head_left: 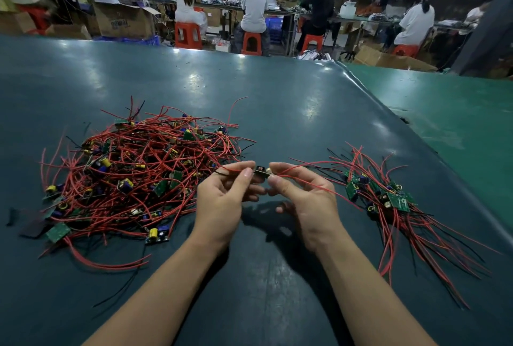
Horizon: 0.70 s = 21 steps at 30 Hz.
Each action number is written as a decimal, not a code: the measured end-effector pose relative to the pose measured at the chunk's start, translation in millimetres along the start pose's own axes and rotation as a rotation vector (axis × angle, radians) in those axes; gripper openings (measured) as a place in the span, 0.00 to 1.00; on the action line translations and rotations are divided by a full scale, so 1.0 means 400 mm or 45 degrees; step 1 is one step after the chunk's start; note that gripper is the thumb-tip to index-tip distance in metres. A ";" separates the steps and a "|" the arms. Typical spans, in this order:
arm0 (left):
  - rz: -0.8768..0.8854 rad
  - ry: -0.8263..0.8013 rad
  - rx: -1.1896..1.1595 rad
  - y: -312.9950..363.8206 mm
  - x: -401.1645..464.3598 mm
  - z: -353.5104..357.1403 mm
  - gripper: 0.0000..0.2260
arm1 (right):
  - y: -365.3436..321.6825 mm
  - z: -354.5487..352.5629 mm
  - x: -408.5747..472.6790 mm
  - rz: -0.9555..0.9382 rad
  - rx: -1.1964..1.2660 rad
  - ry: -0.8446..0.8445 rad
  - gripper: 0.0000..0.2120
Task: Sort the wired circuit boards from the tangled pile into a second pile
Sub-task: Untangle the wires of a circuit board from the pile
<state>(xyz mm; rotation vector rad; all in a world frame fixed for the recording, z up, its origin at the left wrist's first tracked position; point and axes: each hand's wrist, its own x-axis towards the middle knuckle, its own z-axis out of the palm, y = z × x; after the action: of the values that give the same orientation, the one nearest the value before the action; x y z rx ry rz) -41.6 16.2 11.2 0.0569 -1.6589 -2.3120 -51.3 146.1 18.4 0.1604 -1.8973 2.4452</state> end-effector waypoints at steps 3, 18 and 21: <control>-0.260 -0.060 -0.313 0.000 0.006 0.013 0.10 | 0.004 -0.001 -0.001 -0.248 -0.170 -0.018 0.12; -0.519 -0.093 -0.459 0.001 0.031 -0.007 0.10 | 0.019 -0.011 -0.004 -0.583 -0.403 -0.166 0.10; -0.508 -0.053 -0.439 0.001 0.034 -0.007 0.09 | 0.022 -0.011 -0.005 -0.617 -0.539 -0.094 0.18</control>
<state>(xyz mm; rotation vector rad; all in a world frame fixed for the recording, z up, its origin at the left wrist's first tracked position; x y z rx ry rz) -53.8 10.1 12.5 0.2905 -1.3365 -2.8833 -50.6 148.2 8.4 0.6131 -2.0520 1.7179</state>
